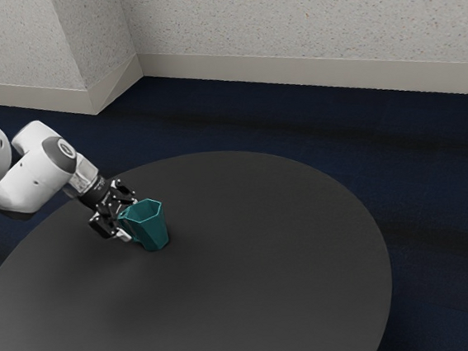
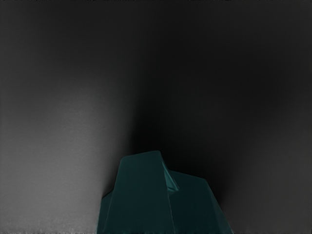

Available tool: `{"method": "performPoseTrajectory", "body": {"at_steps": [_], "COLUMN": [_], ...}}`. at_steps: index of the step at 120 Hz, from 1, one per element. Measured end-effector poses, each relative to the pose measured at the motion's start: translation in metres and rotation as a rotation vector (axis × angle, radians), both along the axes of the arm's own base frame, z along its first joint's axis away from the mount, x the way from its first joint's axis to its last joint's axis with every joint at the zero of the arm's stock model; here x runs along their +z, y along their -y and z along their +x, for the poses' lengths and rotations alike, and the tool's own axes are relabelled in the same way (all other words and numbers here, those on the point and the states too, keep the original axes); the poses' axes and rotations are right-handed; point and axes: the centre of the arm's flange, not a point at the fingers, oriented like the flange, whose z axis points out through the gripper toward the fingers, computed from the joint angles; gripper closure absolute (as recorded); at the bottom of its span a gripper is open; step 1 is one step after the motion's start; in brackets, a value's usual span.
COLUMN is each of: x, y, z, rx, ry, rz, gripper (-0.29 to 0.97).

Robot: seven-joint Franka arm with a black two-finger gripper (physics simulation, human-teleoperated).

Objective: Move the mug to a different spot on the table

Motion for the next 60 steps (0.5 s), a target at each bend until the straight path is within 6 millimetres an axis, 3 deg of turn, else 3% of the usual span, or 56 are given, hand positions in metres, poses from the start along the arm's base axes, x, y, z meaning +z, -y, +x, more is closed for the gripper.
{"method": "performPoseTrajectory", "body": {"at_steps": [36,60], "x": [0.0066,0.0078], "y": [-0.0004,-0.0004], "z": [0.0003,0.0003], "rx": [-0.013,-0.016], "ry": [0.006,0.008], "rz": [0.014,0.016], "gripper": [0.40,0.52]}}
